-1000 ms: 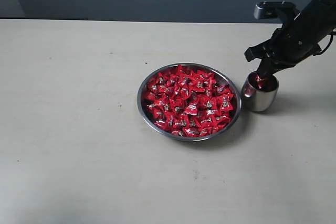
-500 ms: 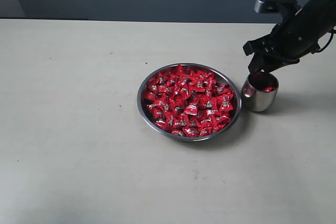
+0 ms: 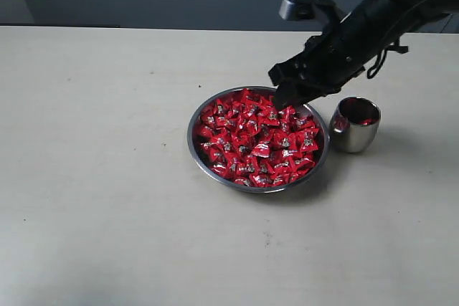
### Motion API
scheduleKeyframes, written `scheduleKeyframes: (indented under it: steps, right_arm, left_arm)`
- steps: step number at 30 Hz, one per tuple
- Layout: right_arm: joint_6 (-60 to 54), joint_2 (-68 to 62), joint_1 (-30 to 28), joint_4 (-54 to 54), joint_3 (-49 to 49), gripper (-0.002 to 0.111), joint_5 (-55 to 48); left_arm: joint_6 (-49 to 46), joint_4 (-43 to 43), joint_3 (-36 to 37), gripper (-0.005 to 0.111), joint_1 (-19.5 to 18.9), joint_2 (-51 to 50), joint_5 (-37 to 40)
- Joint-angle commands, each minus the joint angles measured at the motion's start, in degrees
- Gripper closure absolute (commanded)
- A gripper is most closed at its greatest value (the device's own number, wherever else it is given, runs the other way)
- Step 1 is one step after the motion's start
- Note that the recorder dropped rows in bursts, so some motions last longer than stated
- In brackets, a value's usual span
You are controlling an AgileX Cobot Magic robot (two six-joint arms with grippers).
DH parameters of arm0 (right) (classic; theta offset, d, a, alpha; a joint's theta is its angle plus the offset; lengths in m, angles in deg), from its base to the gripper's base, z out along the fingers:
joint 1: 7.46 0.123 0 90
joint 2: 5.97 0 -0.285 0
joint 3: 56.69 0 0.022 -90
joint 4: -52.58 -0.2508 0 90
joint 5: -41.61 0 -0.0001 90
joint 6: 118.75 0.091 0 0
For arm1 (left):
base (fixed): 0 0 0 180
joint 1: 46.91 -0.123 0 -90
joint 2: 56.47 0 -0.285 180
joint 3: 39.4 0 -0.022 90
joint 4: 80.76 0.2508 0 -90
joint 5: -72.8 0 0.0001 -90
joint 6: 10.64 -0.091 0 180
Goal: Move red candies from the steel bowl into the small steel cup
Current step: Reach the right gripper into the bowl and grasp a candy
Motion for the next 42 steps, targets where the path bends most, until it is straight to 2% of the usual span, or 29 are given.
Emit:
scheduleKeyframes:
  steps: [1,9,19,22,24,26,42]
  right_arm:
    - [-0.38,-3.06,4.2,2.4,0.16,0.069,3.0]
    - [5.94,-7.76,7.56,10.45,0.16,0.063,7.83]
    - [6.29,-12.1,7.68,7.93,0.16,0.064,9.1]
    - [6.29,-12.44,7.68,6.93,0.16,0.077,9.36]
    - [6.29,-12.25,7.68,6.93,0.16,0.095,9.36]
    - [6.48,-11.61,7.68,6.93,0.16,0.109,9.24]
    - [7.62,-2.74,7.68,12.14,0.16,0.108,8.2]
  left_arm:
    - [0.21,0.27,0.21,0.106,0.16,0.22,-0.63]
    - [0.21,0.27,0.21,0.106,0.16,0.22,-0.63]
    - [0.21,0.27,0.21,0.106,0.16,0.22,-0.63]
    - [0.21,0.27,0.21,0.106,0.16,0.22,-0.63]
    - [0.21,0.27,0.21,0.106,0.16,0.22,-0.63]
    - [0.21,0.27,0.21,0.106,0.16,0.22,-0.63]
    - [0.21,0.27,0.21,0.106,0.16,0.22,-0.63]
